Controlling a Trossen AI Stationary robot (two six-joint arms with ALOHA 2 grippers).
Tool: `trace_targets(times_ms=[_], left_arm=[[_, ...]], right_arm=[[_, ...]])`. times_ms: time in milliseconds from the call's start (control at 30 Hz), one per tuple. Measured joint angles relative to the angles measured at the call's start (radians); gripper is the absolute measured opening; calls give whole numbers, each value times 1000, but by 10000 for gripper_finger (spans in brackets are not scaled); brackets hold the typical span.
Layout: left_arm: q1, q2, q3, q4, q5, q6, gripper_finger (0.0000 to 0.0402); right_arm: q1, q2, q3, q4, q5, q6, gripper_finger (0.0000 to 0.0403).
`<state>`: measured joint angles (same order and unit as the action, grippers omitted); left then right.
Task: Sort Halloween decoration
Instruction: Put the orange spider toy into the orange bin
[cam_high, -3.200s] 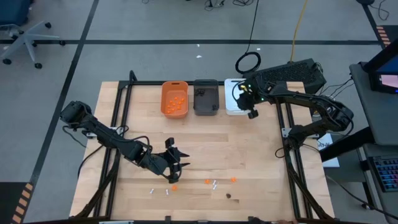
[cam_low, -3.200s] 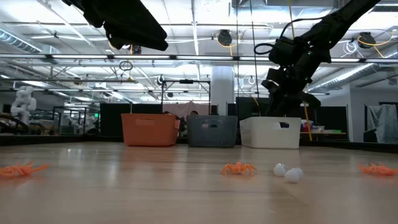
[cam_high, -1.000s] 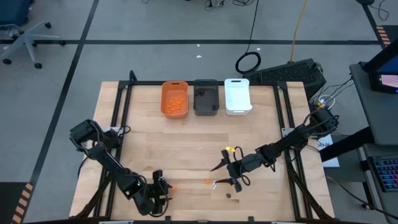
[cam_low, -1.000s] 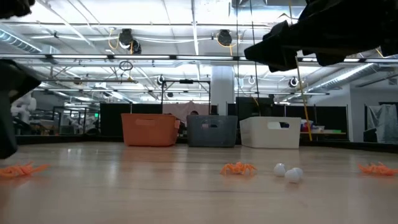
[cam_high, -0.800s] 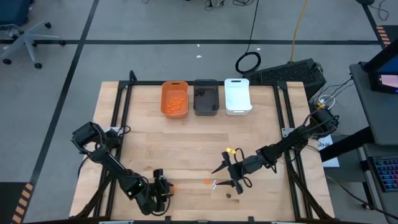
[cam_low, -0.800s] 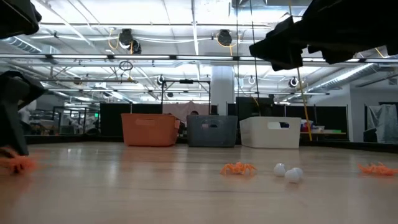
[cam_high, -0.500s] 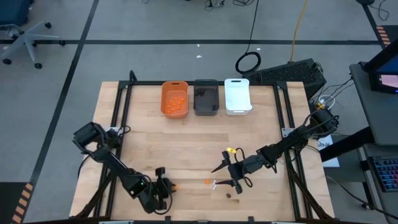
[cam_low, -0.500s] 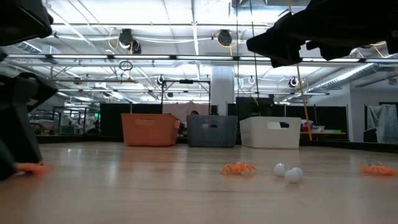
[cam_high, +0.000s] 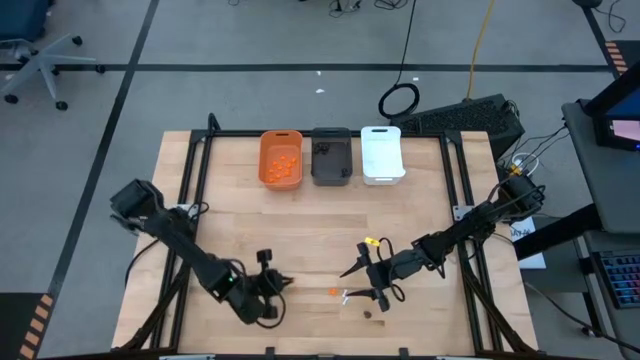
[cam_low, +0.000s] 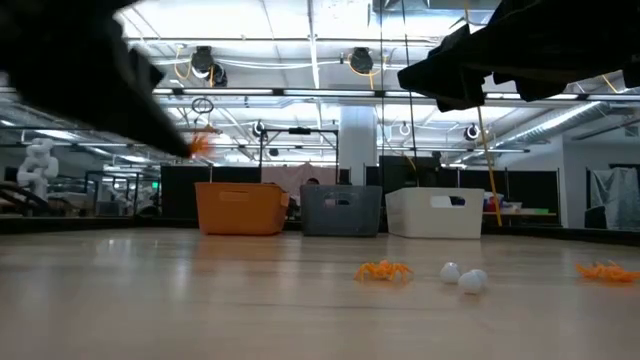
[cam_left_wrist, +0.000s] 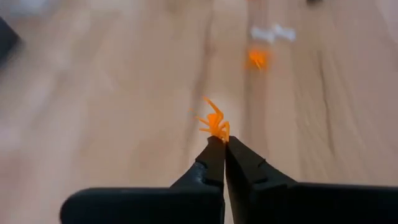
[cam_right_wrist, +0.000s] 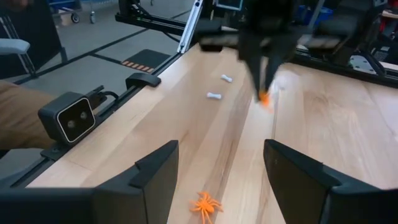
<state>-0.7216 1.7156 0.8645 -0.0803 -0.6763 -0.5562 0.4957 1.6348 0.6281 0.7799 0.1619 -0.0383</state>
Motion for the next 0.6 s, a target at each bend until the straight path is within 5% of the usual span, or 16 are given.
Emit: trace_targets(times_ms=[367, 600], left_arm=[[153, -278, 1, -154, -31, 493, 0], [232, -325, 1, -192, -28, 836, 0]], right_arm=[[0, 0, 0, -4, 0, -1, 219], [-1, 0, 0, -13, 0, -27, 219]])
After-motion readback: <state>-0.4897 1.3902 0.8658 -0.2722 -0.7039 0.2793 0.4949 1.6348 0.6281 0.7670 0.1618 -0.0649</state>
